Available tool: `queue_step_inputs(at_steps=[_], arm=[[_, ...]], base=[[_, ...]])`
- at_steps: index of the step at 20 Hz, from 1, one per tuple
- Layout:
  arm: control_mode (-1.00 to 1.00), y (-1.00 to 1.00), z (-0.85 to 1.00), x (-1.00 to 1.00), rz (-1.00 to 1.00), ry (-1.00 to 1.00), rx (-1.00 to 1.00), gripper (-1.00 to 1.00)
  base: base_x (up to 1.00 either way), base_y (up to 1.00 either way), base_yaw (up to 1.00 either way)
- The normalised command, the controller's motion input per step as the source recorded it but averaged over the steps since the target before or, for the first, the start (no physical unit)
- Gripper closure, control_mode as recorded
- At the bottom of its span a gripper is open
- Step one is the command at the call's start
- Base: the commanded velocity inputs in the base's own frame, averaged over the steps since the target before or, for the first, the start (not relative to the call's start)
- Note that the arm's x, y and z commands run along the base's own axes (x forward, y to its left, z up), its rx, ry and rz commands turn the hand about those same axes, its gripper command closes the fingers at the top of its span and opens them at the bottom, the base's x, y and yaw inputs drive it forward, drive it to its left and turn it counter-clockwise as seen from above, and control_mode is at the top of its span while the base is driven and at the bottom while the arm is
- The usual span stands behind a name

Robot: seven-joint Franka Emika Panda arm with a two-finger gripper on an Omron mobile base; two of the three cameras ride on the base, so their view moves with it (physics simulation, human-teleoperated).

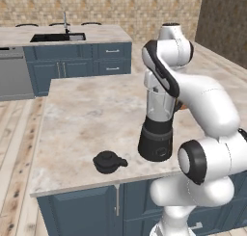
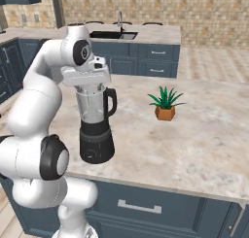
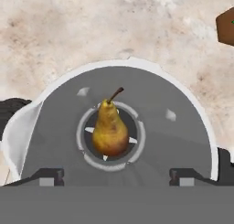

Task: Open the blender lid, put the pear in the blender, close the lid, and start the blender.

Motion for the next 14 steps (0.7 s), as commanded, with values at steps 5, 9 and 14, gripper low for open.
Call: queue_step_inputs(at_steps=[5,9,14], arm=[[-1.0,0.05,0.68,-0.44,-0.06,-0.1,0.0,-1.0],[-1.0,0.15,0.71,-0.49,-0.06,-0.13,0.0,-1.0],[-1.0,0.41,0.11,-0.67,-0.08,0.0,0.01,-1.0]], base=[[0.0,0.0,0.0],[0.0,0.0,0.0],[0.0,0.0,0.0]])
